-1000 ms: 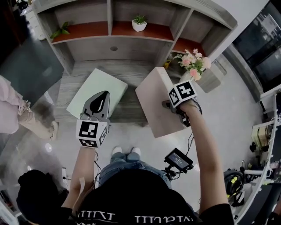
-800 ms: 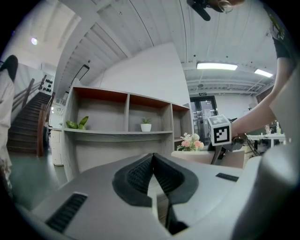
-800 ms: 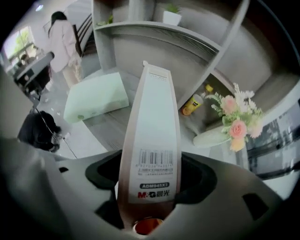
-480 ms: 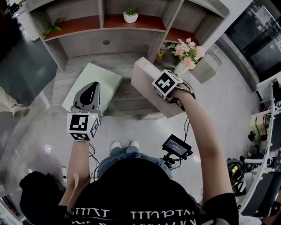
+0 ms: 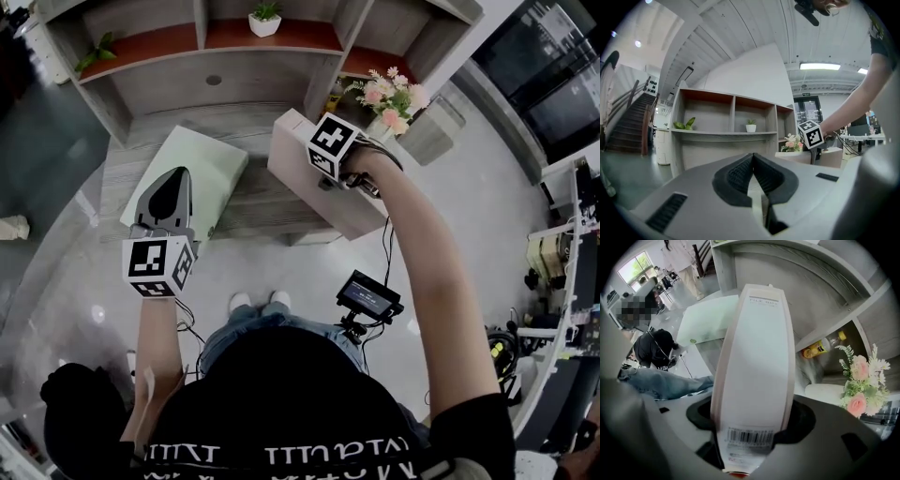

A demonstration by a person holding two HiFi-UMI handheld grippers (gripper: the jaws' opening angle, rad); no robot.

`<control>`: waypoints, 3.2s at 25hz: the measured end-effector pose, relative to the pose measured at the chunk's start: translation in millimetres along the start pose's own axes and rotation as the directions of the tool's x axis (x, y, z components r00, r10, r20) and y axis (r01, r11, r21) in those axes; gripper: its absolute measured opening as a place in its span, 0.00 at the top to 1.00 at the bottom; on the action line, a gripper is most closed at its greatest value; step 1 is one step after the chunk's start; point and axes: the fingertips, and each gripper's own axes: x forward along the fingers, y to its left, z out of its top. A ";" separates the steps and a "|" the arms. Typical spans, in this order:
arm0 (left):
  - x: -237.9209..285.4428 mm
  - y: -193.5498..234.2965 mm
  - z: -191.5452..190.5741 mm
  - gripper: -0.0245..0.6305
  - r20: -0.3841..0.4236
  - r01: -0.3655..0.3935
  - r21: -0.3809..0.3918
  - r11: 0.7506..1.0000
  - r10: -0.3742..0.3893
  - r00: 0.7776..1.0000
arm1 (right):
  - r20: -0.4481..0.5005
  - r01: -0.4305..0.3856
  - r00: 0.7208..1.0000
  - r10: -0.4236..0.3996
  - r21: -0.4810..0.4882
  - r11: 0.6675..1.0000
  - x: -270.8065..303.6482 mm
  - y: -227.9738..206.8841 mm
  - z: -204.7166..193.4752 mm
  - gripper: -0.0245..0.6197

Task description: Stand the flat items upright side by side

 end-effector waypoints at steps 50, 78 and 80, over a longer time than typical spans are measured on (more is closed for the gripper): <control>18.9 3.3 -3.5 0.94 -0.058 -0.026 0.096 0.995 0.032 0.998 | 0.593 -0.001 0.546 -0.592 0.707 0.708 7.9 -53.2 36.1 0.48; 30.9 19.3 0.7 0.94 -0.064 -0.142 0.117 0.983 0.151 0.987 | 0.492 -0.022 0.663 -0.564 0.766 0.642 41.3 -132.3 106.1 0.47; 29.5 19.8 -1.3 0.95 -0.066 -0.149 0.113 0.982 0.157 0.985 | 0.497 -0.025 0.666 -0.556 0.760 0.650 40.2 -132.4 106.2 0.47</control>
